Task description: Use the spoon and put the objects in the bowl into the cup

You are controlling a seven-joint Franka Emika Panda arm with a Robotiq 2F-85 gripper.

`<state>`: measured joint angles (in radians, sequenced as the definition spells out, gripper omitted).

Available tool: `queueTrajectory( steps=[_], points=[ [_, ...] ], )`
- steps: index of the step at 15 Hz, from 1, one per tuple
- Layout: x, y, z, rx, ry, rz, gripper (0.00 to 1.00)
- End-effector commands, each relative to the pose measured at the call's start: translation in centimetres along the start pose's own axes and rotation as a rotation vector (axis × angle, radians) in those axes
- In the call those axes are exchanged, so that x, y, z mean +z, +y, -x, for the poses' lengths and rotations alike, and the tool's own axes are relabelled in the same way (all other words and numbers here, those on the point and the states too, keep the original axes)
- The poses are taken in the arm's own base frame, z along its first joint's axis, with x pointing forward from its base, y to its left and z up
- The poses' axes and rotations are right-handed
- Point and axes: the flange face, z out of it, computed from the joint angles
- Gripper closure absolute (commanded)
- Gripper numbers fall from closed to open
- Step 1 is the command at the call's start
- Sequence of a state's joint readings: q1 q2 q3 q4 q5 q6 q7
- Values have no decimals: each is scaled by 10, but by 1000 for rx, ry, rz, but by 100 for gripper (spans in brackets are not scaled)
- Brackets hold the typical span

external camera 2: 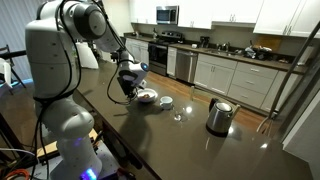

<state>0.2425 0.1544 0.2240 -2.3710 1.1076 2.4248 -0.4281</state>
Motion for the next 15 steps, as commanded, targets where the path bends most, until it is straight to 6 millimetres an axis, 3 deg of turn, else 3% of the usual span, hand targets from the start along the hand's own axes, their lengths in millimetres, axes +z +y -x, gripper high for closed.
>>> queueTrajectory(
  steps=[1, 8, 15],
  points=[
    [11, 7, -12, -27, -15, 29, 0],
    [18, 28, -20, -146, -45, 210, 0],
    [8, 31, -28, -194, -14, 329, 0]
  ],
)
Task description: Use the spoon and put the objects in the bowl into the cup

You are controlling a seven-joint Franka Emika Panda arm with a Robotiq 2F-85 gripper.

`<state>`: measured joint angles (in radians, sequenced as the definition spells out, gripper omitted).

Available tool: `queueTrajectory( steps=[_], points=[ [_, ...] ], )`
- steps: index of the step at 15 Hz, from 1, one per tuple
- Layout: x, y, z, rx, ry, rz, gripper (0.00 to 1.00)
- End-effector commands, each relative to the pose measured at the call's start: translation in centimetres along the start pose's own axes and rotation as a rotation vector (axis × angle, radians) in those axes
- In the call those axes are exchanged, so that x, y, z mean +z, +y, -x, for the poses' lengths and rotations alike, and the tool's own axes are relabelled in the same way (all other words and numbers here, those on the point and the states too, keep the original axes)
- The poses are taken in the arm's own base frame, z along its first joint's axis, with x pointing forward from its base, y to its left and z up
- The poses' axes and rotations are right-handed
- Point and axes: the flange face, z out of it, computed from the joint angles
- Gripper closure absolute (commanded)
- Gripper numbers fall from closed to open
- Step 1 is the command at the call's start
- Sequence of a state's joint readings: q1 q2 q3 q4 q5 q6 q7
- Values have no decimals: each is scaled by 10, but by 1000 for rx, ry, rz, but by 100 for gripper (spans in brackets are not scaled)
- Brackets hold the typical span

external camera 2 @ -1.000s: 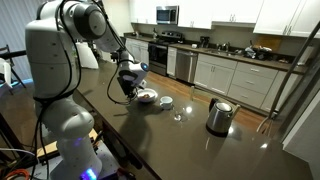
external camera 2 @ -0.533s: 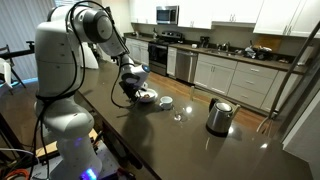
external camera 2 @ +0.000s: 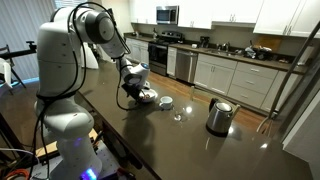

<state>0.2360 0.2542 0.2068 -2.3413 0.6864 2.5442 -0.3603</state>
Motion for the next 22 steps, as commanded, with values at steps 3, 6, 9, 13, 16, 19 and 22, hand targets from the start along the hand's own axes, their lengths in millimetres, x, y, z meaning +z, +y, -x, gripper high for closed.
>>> queueTrajectory(
  steps=[3, 6, 9, 13, 16, 19, 22],
  points=[
    [-6, 4, -4, 45, 5, 95, 0],
    [-10, 7, -5, 78, 14, 143, 0],
    [-15, 11, -7, 116, 44, 167, 0],
    [-23, 16, -12, 171, 115, 199, 0],
    [-34, 25, -15, 206, 148, 244, 0],
    [-42, 33, -13, 238, 156, 289, 0],
    [-52, 35, -11, 264, 170, 308, 0]
  ],
)
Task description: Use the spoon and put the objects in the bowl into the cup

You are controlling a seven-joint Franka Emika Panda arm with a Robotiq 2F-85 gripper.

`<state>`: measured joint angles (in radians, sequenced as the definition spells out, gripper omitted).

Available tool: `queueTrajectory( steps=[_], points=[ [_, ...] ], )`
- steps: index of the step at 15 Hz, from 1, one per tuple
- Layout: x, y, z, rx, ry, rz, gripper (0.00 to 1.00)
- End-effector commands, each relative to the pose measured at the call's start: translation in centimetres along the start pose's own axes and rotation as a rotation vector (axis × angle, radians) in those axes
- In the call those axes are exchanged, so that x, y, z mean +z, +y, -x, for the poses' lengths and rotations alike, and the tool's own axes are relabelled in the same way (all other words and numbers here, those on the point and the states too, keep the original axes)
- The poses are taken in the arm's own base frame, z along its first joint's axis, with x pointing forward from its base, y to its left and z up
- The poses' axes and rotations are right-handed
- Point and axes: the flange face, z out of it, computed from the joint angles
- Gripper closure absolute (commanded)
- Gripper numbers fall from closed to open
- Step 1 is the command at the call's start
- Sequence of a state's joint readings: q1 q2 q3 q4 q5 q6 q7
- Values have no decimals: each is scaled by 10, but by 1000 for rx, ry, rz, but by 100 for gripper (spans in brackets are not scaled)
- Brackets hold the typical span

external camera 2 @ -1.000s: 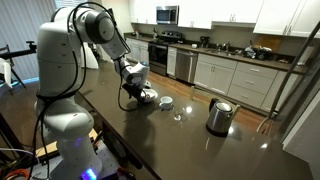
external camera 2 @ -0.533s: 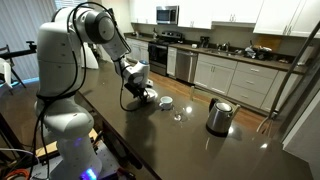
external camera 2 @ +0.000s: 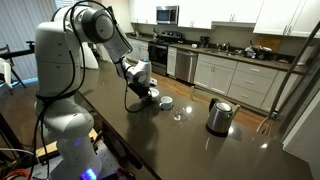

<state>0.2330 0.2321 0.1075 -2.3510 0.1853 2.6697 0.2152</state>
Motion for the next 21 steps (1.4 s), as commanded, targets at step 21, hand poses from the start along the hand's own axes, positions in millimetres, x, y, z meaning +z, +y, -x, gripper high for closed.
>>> queueTrajectory(
  steps=[21],
  points=[
    [-63, 57, 5, 233, 171, -285, 0]
  ],
)
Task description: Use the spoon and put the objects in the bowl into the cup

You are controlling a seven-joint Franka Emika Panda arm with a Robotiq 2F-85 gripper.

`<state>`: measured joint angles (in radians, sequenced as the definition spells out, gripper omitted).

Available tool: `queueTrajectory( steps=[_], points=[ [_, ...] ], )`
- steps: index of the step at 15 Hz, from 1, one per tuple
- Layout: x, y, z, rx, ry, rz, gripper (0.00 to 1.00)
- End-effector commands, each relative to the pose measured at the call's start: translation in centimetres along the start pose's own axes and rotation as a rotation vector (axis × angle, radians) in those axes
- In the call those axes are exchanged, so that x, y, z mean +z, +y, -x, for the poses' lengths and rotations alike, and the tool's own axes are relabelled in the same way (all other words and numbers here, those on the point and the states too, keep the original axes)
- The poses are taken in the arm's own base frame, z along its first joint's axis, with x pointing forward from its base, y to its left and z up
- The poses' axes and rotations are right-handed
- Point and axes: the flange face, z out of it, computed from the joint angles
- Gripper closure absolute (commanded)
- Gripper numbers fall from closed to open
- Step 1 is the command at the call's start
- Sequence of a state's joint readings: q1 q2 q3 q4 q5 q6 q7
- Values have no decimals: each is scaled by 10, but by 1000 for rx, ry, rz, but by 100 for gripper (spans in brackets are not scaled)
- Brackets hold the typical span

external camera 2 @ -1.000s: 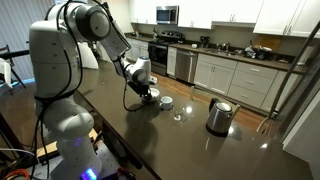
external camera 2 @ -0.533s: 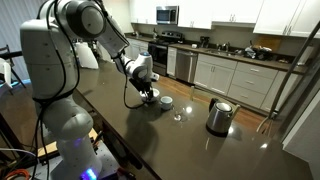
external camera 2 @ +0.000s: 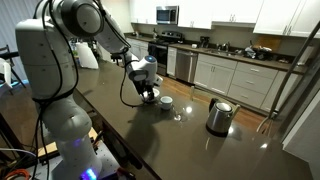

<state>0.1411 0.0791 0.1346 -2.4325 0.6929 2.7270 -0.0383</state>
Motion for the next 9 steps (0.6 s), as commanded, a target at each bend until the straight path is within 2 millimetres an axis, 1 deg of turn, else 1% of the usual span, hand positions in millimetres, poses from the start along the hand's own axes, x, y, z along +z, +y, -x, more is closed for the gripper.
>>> queueTrajectory(
  steps=[1, 5, 9],
  points=[
    [-9, 8, 1, -30, 49, -75, 0],
    [-5, 13, 2, -71, 65, -132, 0],
    [0, 14, 3, -74, 82, -179, 0]
  ],
)
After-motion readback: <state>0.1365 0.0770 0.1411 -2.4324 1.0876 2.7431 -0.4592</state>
